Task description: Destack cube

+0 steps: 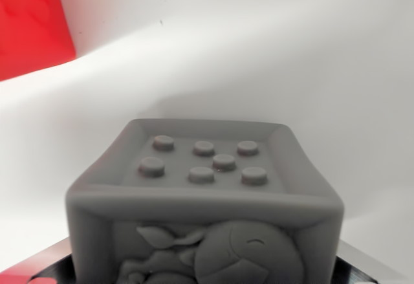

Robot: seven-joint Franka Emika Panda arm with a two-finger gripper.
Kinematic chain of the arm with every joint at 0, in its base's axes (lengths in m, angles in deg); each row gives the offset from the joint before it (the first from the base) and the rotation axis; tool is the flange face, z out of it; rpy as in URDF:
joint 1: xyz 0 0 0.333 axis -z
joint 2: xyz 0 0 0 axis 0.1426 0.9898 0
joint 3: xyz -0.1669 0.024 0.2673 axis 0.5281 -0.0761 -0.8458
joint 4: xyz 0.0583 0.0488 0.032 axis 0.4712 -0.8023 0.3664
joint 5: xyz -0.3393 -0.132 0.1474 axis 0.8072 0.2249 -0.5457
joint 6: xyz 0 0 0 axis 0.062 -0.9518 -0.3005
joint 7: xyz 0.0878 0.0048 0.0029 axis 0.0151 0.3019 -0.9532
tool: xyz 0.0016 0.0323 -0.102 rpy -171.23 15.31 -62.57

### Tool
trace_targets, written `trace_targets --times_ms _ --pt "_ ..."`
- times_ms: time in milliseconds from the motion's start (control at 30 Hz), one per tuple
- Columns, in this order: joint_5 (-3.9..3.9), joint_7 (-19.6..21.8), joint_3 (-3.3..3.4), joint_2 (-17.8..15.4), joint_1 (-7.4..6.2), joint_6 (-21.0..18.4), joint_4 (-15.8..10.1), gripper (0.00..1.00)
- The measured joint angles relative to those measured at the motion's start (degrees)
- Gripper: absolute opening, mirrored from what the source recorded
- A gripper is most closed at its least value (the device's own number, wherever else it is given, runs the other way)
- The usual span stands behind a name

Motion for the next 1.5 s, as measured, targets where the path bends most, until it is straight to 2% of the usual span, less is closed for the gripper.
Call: trace_targets --times_ms 233,267,1500 --pt "0.00 0.00 -0.15 0.66 0.17 0.46 0.25 0.00" --pt "0.00 0.00 -0.16 0.69 0.18 0.47 0.27 1.00" --pt "0.00 0.01 -0.17 0.55 0.18 0.39 0.28 1.00"
